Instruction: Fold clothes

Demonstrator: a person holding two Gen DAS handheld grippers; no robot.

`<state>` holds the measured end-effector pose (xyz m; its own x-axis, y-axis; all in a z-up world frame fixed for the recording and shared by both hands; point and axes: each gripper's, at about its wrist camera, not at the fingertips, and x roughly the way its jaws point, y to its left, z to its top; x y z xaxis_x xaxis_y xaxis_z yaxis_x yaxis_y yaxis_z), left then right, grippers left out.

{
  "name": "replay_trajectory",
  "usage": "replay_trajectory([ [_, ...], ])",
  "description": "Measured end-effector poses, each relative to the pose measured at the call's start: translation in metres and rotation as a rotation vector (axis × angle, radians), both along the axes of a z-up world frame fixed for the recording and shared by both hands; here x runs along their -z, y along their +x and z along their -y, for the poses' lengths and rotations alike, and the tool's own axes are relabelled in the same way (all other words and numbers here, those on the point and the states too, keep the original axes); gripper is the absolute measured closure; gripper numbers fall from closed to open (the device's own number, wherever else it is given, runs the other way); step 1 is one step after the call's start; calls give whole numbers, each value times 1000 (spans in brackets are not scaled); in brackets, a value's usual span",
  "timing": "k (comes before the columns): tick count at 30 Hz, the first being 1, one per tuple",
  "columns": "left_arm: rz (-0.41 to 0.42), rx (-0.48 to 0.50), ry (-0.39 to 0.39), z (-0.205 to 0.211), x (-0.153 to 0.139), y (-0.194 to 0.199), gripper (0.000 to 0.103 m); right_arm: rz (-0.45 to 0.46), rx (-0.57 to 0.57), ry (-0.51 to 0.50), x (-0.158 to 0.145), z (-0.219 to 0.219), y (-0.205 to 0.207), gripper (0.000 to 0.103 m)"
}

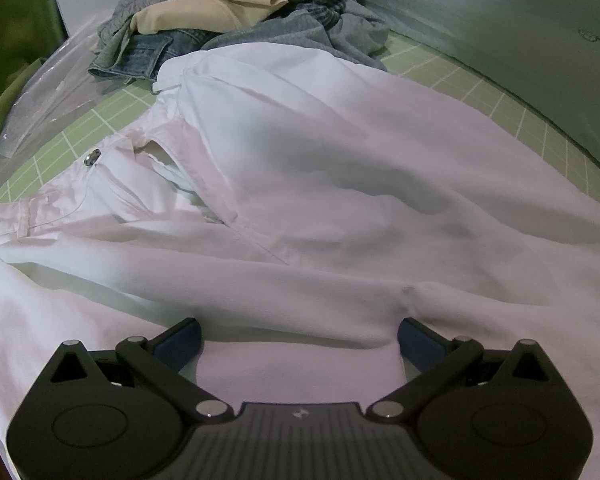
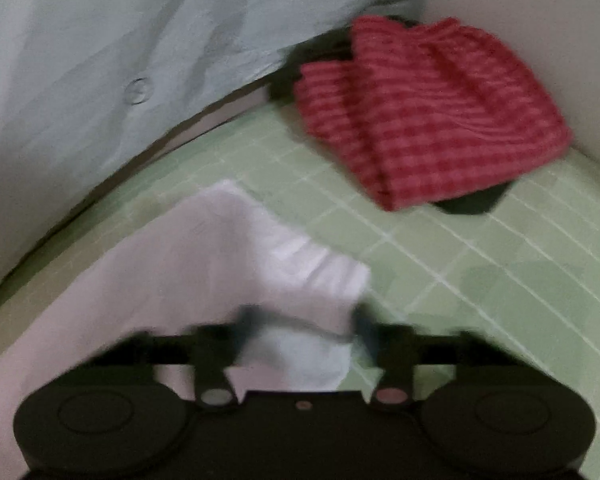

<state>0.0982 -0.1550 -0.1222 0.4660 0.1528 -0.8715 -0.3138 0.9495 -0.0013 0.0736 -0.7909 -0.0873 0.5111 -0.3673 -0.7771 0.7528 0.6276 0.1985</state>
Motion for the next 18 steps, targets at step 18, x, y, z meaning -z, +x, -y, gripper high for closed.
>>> replay_trajectory([
  [18,13,14,3,1,0,-3,0,166,-43,-111,-78,-10,-42,99],
])
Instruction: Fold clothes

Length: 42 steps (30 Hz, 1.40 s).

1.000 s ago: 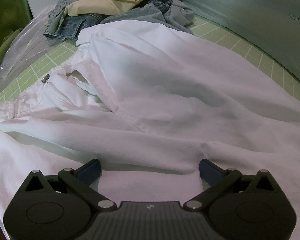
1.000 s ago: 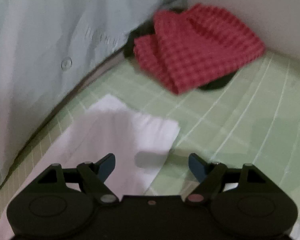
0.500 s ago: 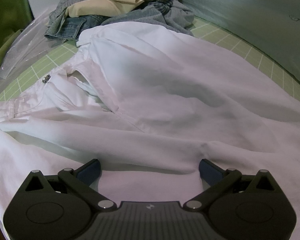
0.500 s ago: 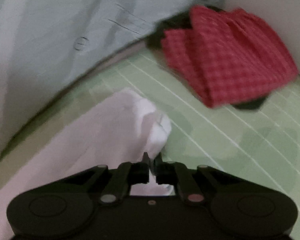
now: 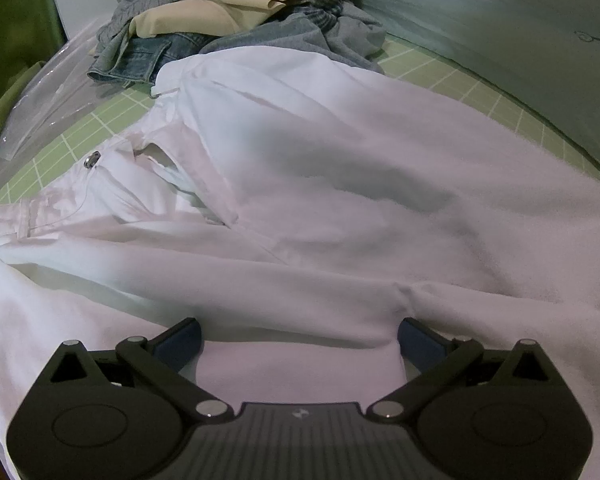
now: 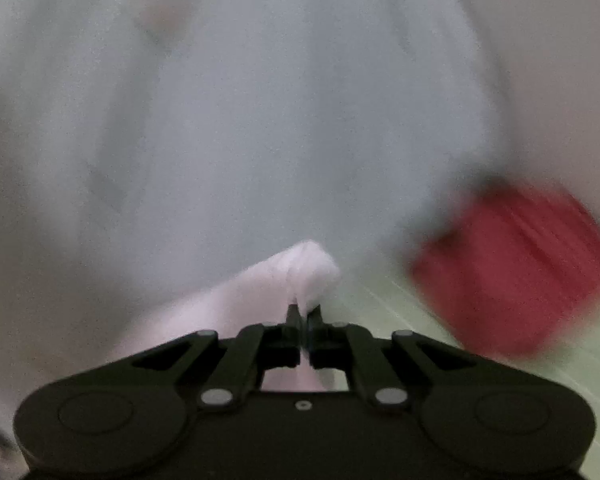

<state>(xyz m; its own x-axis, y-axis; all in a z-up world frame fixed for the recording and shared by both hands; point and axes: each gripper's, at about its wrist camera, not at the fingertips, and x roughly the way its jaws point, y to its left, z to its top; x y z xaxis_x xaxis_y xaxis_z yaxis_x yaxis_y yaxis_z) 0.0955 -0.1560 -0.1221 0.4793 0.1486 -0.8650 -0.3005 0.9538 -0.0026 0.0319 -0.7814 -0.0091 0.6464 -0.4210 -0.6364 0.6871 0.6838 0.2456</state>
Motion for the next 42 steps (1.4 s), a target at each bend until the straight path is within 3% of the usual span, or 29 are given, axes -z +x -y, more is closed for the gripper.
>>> replay_trajectory([
  [1,-2,3,-1,0,0,0,0,-121,26,19,29,7,-4,99],
  [2,-4,5,-2,-1,0,-1,0,-143,59,68,44,11,-14,99],
  [4,-3,2,-2,-1,-1,-1,0,-108,116,160,59,16,-33,98],
  [8,-8,0,-4,-2,-1,-1,0,-75,103,140,50,8,-28,98],
  [11,-18,1,-9,-3,-3,0,0,-15,99,203,43,16,-19,98],
  [14,-21,2,-10,-4,-4,-1,0,85,17,232,17,23,17,99],
  [16,-22,3,-11,-4,-5,0,0,176,-88,198,-17,19,50,99],
  [18,-28,4,-14,-5,-5,0,0,324,-190,151,-65,8,67,99],
  [20,-33,10,-18,-5,-6,1,0,499,-256,129,-109,-4,58,100],
  [22,-31,14,-18,-5,-6,1,0,625,-278,94,-134,-19,30,100],
  [25,-21,8,-15,-4,-5,-1,0,575,-164,48,-111,-32,-24,100],
  [27,-21,4,-14,-3,-5,0,0,361,-38,86,-52,-21,-48,98],
  [29,-22,3,-13,-2,-5,0,0,60,62,159,17,-4,-59,97],
  [31,-28,6,-15,-3,-5,1,0,-100,121,226,57,3,-74,91],
  [32,-30,5,-15,-4,-6,1,0,-115,135,234,64,1,-82,86],
  [34,-29,-2,-14,-3,-6,1,0,-97,149,189,58,-5,-83,51],
  [38,-31,-7,-12,-3,-6,2,0,-77,114,100,46,-9,-64,44],
  [42,-33,-9,-12,-2,-6,3,0,-106,-32,-12,41,-5,-5,31],
])
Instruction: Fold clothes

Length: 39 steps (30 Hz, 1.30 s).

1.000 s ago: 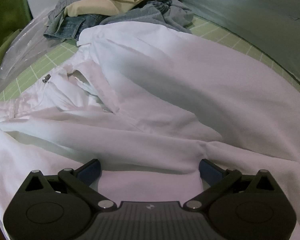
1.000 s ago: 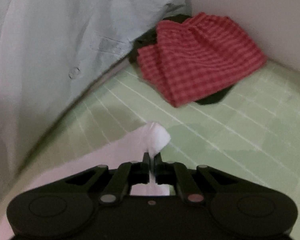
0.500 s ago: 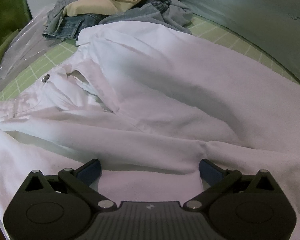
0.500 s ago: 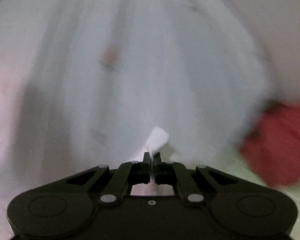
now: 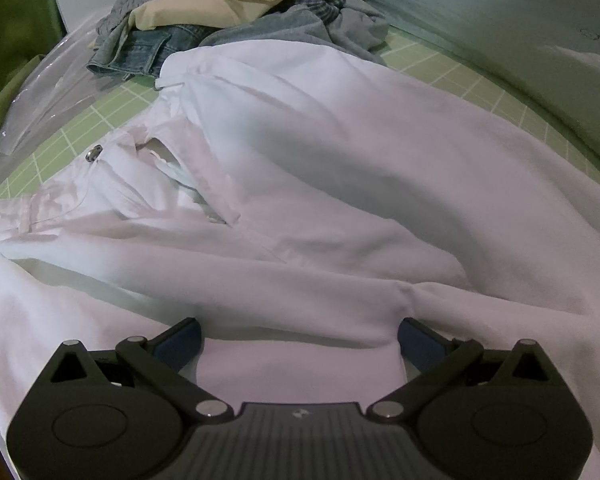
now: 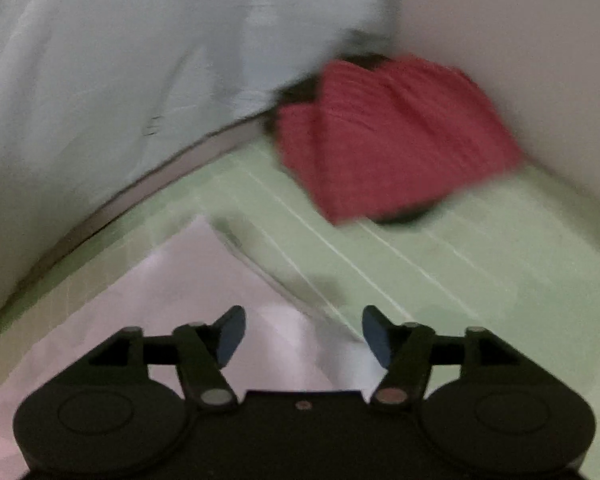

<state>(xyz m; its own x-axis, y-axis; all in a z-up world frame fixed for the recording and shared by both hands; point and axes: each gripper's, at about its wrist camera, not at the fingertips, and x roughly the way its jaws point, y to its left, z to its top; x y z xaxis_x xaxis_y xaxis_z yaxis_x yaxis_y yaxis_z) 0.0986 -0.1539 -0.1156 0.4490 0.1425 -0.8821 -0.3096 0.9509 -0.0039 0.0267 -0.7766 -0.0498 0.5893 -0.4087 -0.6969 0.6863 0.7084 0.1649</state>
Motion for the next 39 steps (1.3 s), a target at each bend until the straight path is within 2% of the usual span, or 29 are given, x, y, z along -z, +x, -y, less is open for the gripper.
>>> replay_trajectory([
  [2,0,-1,1,0,0,0,0,-2,-97,-31,-1,6,33,26],
  [5,-1,-2,1,0,0,0,0,15,-189,18,13,26,84,25],
  [9,2,-4,3,1,0,0,0,-28,-255,74,35,47,132,24],
  [13,7,-6,5,1,1,-1,0,-87,-316,-12,44,42,150,22],
  [14,8,-6,5,1,1,-1,0,-103,-330,-28,44,41,153,26],
  [15,9,-7,6,2,1,-2,0,-109,-349,-41,43,39,155,40],
  [16,10,-8,7,2,1,-2,0,-111,-370,-54,41,38,158,62],
  [18,10,-10,8,2,1,-1,0,-135,-409,-82,39,37,165,81],
  [20,8,-11,8,3,2,0,0,-131,-435,-91,36,39,168,86],
  [22,5,-7,7,3,2,1,0,-125,-418,-153,30,44,174,90],
  [26,6,17,8,6,2,3,0,-78,-275,-249,11,66,191,90],
  [29,6,13,2,7,2,4,0,-98,-242,-226,12,73,208,84],
  [31,7,10,-9,5,0,3,0,-99,-206,-195,11,71,209,72],
  [32,7,9,-15,5,0,2,0,-79,-196,-195,6,64,199,66],
  [34,9,6,-26,3,-1,1,0,-27,-184,-201,-7,47,171,37],
  [37,27,23,-39,4,-6,-7,0,13,-179,-190,-18,18,118,25],
  [39,49,42,-50,6,-11,-14,0,-8,-177,-179,-17,-1,75,25],
])
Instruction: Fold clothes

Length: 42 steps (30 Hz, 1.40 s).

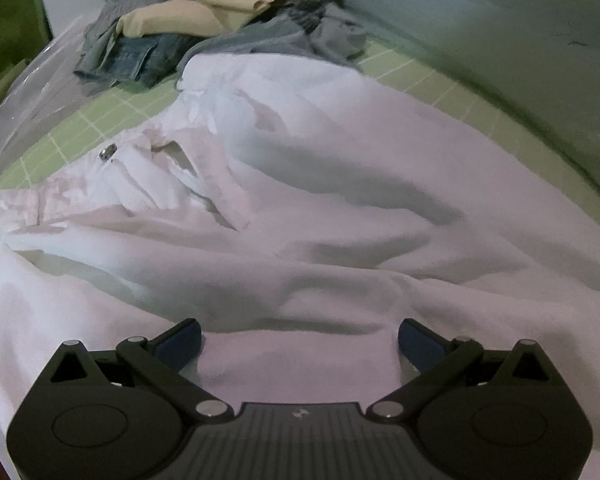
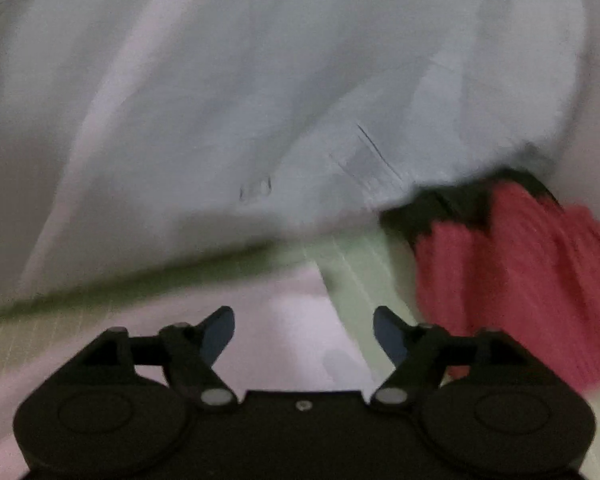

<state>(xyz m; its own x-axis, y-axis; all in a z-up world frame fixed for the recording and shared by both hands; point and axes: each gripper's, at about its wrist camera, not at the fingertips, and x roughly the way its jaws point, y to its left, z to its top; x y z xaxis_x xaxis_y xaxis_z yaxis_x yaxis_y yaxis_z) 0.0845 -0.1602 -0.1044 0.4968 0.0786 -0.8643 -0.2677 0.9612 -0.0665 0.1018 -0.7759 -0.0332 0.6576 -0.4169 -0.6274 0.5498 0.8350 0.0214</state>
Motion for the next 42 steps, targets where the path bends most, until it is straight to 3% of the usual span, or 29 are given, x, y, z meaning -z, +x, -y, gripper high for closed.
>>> replay_trajectory([
  [8,96,52,-50,3,-25,-37,0,-120,79,82,31,-27,-151,23],
  [14,142,74,-45,14,-38,-76,0,-171,46,117,51,-28,-190,25],
  [16,151,78,-39,17,-40,-93,0,-150,22,145,52,-24,-190,41],
  [17,154,79,-34,19,-41,-102,0,-150,7,137,53,-24,-189,44],
  [20,149,69,-24,21,-41,-124,0,-157,-47,105,54,-25,-190,66],
  [21,146,64,-21,21,-41,-131,0,-162,-60,105,54,-20,-189,79],
  [22,143,55,-21,20,-40,-137,0,-170,-80,111,53,-16,-189,83],
  [26,153,18,-13,13,-44,-156,0,-231,-146,25,53,-9,-184,88],
  [30,159,-9,-9,4,-46,-171,0,-236,-38,5,55,24,-176,89],
  [35,151,-3,2,-3,-46,-184,0,-190,121,123,51,65,-176,78],
  [36,152,-3,3,-4,-47,-186,0,-163,142,137,47,66,-181,69],
  [37,154,-4,5,-6,-48,-188,0,-130,145,141,41,62,-189,51],
  [38,154,-8,3,-8,-48,-190,0,-101,140,141,36,56,-197,41],
  [39,154,-12,1,-10,-48,-191,0,-73,133,141,31,49,-206,20],
  [40,153,-18,-4,-12,-47,-192,0,-40,136,142,26,38,-215,13],
  [42,149,-28,-15,-16,-46,-191,0,12,139,171,18,17,-233,9],
])
